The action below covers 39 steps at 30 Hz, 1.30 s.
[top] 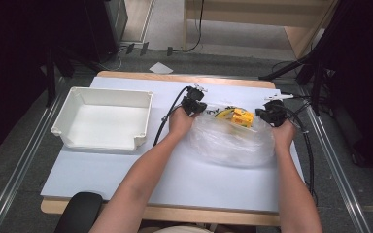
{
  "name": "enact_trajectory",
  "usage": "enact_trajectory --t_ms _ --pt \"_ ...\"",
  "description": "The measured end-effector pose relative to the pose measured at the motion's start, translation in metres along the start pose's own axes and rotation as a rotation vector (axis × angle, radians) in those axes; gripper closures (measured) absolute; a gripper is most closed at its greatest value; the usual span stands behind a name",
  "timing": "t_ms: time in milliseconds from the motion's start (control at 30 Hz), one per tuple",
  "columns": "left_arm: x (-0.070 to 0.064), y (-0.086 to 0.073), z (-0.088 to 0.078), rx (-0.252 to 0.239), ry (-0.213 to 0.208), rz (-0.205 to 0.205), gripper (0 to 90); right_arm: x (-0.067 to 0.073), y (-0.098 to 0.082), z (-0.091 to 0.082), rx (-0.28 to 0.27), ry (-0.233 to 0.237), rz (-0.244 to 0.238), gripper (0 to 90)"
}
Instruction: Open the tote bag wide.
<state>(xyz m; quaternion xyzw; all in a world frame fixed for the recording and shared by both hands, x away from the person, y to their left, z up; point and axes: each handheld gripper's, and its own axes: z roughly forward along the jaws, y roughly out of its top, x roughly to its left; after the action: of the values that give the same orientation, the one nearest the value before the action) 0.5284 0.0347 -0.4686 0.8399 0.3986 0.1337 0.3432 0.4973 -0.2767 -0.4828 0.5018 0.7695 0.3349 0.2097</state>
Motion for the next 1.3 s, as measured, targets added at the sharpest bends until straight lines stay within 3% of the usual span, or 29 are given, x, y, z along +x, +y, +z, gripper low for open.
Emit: enact_trajectory --t_ms 100,167,300,433,500,633,767,1033,1167,1300 --pt "-0.001 0.003 -0.005 -0.011 -0.026 0.003 88.3 0.003 0.004 -0.006 -0.025 0.014 -0.017 89.4" --pt "-0.001 0.007 -0.012 -0.023 -0.041 0.008 88.3 0.004 0.01 -0.013 -0.036 0.032 -0.014 84.5" --pt "-0.003 0.015 -0.027 -0.051 -0.062 0.02 88.3 0.007 0.021 -0.034 -0.082 0.043 -0.047 80.5" --pt "-0.006 0.026 -0.042 -0.075 -0.088 0.033 87.2 0.006 0.035 -0.057 -0.097 0.08 -0.032 75.5" --pt "-0.008 0.03 -0.052 -0.112 -0.087 0.045 86.6 0.007 0.042 -0.069 -0.111 0.074 -0.042 76.4" --pt "-0.011 0.04 -0.069 -0.109 -0.098 0.07 87.0 0.015 0.051 -0.095 -0.14 0.082 -0.051 86.8" --pt "-0.019 0.047 -0.09 -0.12 -0.118 0.08 88.1 0.029 0.055 -0.118 -0.139 0.113 -0.074 90.0" --pt "-0.041 0.039 -0.125 -0.125 -0.182 0.083 88.0 0.063 0.043 -0.156 -0.161 0.151 -0.111 90.0" --pt "-0.055 0.026 -0.133 -0.121 -0.207 0.105 87.5 0.075 0.027 -0.158 -0.138 0.15 -0.118 90.0" --pt "-0.064 0.01 -0.126 -0.1 -0.205 0.119 87.1 0.079 0.009 -0.151 -0.104 0.148 -0.118 90.0"
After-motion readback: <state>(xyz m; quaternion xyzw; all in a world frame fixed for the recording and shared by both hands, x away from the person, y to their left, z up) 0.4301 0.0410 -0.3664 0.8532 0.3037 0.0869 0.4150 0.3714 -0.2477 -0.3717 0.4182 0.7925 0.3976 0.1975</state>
